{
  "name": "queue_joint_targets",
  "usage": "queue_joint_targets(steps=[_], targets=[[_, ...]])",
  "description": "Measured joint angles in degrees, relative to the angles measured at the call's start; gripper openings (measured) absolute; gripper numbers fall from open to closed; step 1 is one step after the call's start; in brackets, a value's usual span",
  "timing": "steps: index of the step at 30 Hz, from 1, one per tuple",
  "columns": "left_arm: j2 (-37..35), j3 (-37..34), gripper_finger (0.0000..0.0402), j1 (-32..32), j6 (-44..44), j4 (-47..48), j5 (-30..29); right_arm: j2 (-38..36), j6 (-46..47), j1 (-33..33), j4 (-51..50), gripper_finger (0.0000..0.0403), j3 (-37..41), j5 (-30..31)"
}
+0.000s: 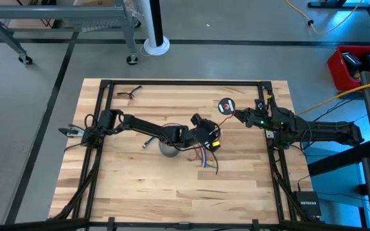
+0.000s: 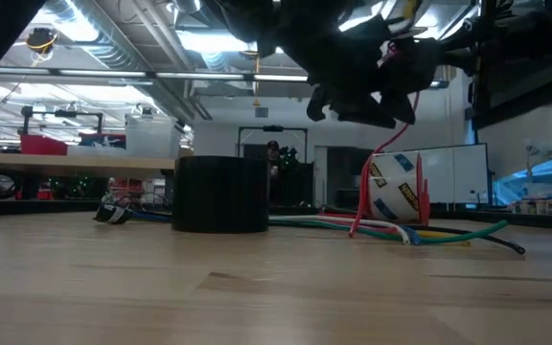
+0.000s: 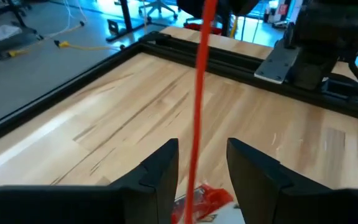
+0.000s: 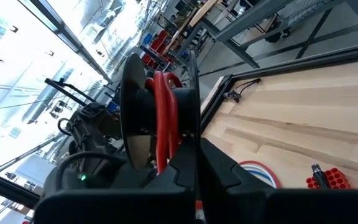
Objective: Coil cords
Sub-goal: Coil the red wire on the black spool
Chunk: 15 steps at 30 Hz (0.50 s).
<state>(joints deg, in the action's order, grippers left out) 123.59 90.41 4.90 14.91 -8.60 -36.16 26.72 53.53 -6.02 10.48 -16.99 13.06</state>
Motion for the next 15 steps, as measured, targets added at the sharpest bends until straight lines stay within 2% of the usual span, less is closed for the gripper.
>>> queue_joint_targets(steps=[4,15], targets=[[0.5,0.0,0.0129,-1.0,0.1,0.4,3.1,0.0,0.1,0.0,0.1,0.0003,0.0,-0.1],[1.2,0.0,0.0129,-1.6,0.1,2.5,3.0,0.0,0.1,0.0,2.6,0.0003,0.0,-1.2]])
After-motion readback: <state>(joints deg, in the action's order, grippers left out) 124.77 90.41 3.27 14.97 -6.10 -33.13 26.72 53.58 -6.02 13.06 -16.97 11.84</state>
